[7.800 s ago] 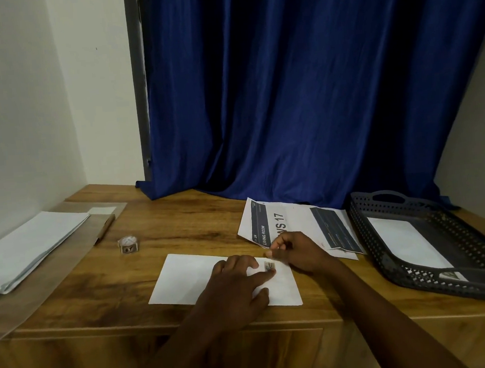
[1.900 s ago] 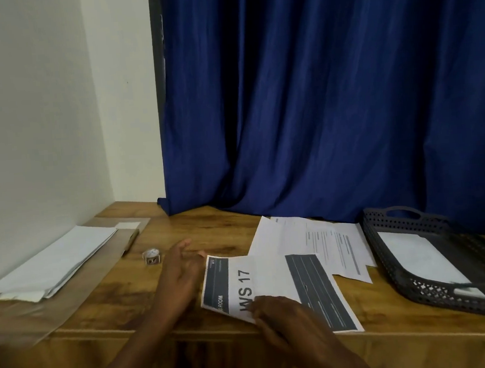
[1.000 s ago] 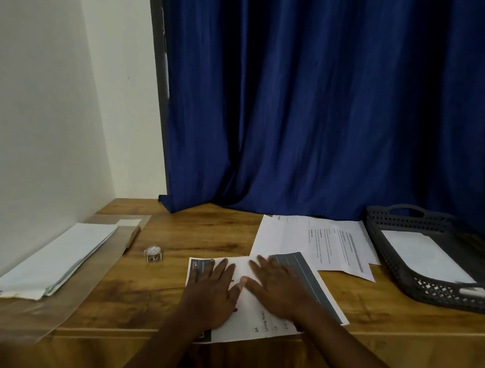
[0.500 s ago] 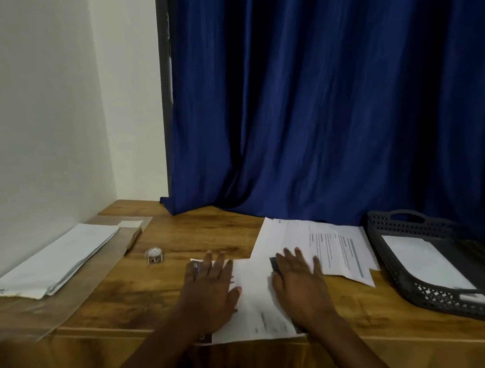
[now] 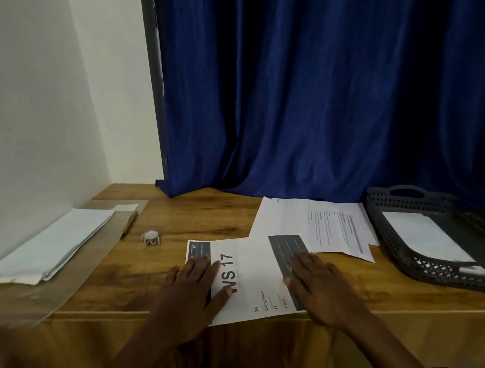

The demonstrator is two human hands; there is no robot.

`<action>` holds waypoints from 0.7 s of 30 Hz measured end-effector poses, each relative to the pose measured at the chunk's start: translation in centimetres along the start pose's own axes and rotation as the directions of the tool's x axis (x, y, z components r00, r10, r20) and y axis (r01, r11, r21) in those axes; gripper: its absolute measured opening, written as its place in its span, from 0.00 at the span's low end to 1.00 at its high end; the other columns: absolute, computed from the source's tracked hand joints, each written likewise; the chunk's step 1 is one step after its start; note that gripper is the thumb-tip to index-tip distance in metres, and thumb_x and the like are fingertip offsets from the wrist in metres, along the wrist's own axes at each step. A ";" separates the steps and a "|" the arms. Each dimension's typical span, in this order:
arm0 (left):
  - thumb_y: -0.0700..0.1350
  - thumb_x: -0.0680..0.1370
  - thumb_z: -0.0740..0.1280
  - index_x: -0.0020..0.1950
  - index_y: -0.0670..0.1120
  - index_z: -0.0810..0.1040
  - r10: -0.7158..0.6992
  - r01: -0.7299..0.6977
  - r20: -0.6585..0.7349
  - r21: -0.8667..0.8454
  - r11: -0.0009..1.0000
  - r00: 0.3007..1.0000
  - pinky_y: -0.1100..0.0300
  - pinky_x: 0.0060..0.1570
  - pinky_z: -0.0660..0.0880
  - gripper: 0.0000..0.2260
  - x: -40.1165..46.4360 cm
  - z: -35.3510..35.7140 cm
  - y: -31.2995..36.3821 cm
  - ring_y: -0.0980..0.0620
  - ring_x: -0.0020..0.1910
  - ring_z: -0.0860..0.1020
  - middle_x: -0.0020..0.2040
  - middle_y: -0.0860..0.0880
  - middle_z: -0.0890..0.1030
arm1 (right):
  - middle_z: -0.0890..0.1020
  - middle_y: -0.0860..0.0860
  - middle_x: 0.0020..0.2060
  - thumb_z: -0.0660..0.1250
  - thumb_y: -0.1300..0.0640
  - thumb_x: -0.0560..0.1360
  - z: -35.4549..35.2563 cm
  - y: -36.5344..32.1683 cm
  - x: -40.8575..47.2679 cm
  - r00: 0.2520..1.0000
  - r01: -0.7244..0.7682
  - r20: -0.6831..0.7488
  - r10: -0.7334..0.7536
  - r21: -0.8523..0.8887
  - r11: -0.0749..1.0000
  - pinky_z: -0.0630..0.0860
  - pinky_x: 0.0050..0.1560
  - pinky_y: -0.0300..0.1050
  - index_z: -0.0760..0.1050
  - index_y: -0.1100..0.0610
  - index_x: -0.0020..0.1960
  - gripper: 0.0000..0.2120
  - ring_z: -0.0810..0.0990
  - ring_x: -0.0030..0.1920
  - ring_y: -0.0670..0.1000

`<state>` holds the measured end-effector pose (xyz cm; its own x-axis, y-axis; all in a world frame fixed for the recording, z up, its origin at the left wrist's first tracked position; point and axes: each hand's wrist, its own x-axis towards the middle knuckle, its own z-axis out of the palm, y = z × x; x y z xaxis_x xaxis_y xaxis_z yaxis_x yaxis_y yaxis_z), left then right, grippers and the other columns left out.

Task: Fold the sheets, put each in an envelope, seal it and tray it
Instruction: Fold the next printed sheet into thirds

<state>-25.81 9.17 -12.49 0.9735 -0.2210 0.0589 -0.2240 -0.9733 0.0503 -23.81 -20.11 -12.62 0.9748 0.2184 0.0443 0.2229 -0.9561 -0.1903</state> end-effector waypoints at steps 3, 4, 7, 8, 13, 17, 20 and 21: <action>0.77 0.66 0.28 0.83 0.56 0.45 0.005 -0.005 0.006 -0.014 1.000 1.000 0.46 0.78 0.42 0.49 0.2 -0.2 0.1 0.49 0.82 0.44 0.83 0.52 0.45 | 0.51 0.47 0.82 0.31 0.24 0.69 -0.2 1.5 -0.6 0.993 -0.117 -0.031 0.118 0.014 0.993 0.47 0.81 0.55 0.47 0.47 0.83 0.48 0.48 0.82 0.50; 0.78 0.63 0.26 0.83 0.56 0.45 0.008 -0.007 0.011 -0.018 1.000 1.000 0.46 0.78 0.42 0.51 0.3 -0.2 0.0 0.49 0.82 0.44 0.83 0.52 0.45 | 0.53 0.49 0.82 0.33 0.24 0.70 -0.1 1.6 -0.7 0.985 -0.164 -0.056 0.165 0.015 0.986 0.48 0.80 0.56 0.50 0.49 0.82 0.49 0.50 0.82 0.51; 0.80 0.57 0.22 0.83 0.56 0.44 0.007 -0.006 0.046 -0.040 0.999 0.999 0.45 0.78 0.41 0.58 0.3 -0.6 0.0 0.49 0.82 0.43 0.83 0.52 0.45 | 0.59 0.52 0.81 0.32 0.20 0.67 0.0 1.6 -1.0 0.956 -0.263 -0.120 0.266 0.041 0.964 0.52 0.79 0.60 0.58 0.51 0.79 0.53 0.55 0.81 0.54; 0.80 0.56 0.22 0.83 0.56 0.44 0.007 -0.004 0.059 -0.048 0.999 0.998 0.45 0.78 0.41 0.59 0.3 -0.8 0.1 0.49 0.82 0.42 0.83 0.52 0.45 | 0.61 0.52 0.80 0.32 0.20 0.66 0.0 1.6 -1.0 0.951 -0.274 -0.131 0.278 0.052 0.960 0.53 0.79 0.60 0.61 0.51 0.78 0.54 0.57 0.80 0.54; 0.79 0.60 0.27 0.83 0.56 0.45 0.009 -0.005 0.083 -0.054 0.999 0.997 0.43 0.78 0.42 0.55 0.5 -1.2 0.3 0.48 0.82 0.42 0.83 0.51 0.45 | 0.74 0.49 0.71 0.50 0.25 0.73 -0.2 1.5 -1.1 0.937 -0.233 -0.232 0.260 0.138 0.963 0.64 0.75 0.58 0.74 0.46 0.67 0.35 0.68 0.74 0.52; 0.77 0.62 0.31 0.83 0.56 0.46 0.010 -0.005 0.100 -0.047 0.999 0.995 0.41 0.78 0.43 0.52 0.9 -1.2 0.1 0.48 0.82 0.43 0.83 0.51 0.46 | 0.83 0.43 0.49 0.63 0.30 0.71 -0.8 1.7 -0.9 0.916 -0.133 -0.262 0.304 0.515 0.847 0.80 0.55 0.56 0.78 0.43 0.50 0.19 0.80 0.52 0.46; 0.78 0.61 0.31 0.83 0.56 0.46 0.007 -0.001 0.111 -0.055 0.999 0.994 0.40 0.78 0.42 0.53 1.1 -1.1 0.2 0.48 0.82 0.43 0.83 0.51 0.45 | 0.84 0.47 0.46 0.68 0.41 0.77 -2.1 0.8 -1.0 0.922 -0.093 -0.196 0.332 0.722 0.686 0.82 0.49 0.52 0.77 0.47 0.51 0.10 0.83 0.47 0.48; 0.78 0.61 0.31 0.83 0.56 0.46 0.004 0.003 0.114 -0.058 0.998 0.993 0.40 0.78 0.42 0.53 1.1 -1.1 0.2 0.48 0.82 0.42 0.83 0.51 0.45 | 0.83 0.47 0.46 0.69 0.44 0.78 -2.4 0.5 -0.9 0.930 -0.077 -0.177 0.322 0.763 0.642 0.82 0.47 0.48 0.76 0.47 0.53 0.09 0.82 0.48 0.47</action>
<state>-24.82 8.82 -11.34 0.9716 -0.2302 -0.0551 -0.2233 -0.9687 0.1084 -24.61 -21.25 -10.45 0.9783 -0.1390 0.1535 0.0686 -0.4820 -0.8735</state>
